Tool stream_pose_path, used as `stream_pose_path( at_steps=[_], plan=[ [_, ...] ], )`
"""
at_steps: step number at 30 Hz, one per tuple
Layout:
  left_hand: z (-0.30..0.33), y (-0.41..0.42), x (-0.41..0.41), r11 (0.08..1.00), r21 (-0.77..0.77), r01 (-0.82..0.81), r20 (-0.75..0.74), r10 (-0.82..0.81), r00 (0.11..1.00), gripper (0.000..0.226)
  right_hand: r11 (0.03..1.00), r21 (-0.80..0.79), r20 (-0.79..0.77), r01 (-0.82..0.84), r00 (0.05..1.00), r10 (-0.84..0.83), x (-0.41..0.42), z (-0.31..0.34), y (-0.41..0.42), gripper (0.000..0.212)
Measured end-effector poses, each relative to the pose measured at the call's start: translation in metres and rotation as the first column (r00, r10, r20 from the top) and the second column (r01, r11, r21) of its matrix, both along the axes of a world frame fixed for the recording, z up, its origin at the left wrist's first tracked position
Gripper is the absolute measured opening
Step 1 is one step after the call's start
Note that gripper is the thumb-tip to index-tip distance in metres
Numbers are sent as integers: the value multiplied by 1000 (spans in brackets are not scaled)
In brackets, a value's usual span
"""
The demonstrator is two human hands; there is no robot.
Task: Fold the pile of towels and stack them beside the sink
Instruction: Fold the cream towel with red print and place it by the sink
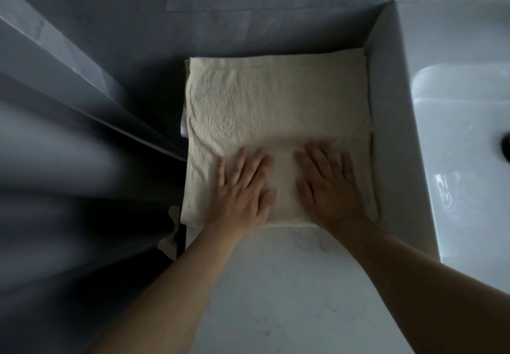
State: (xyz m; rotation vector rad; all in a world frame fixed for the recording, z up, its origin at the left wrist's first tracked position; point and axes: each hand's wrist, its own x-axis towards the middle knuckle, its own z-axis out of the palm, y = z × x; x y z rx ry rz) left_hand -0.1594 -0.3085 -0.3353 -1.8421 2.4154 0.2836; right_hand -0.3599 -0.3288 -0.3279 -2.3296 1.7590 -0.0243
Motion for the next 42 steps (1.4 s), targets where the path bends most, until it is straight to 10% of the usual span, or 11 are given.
stream_pose_path(
  at_steps=[11,18,24,35,42],
  plan=[
    [9,5,63,954,166,-251,20,251,968,80,992,77,-166,95,983,-82,-26,10,7,73],
    [44,53,66,987,138,88,65,-97,993,91,972,175,-200,-154,961,189,-16,49,45,65],
    [49,48,70,989,-53,138,6,-138,990,56,953,278,-448,-121,861,240,-15,54,46,52],
    [64,25,87,995,61,-83,-49,86,995,6,937,285,-699,-200,626,346,-23,85,15,33],
    [94,-35,97,758,244,-604,-529,626,572,7,978,99,-779,-184,597,191,-28,136,-55,32]
  ],
)
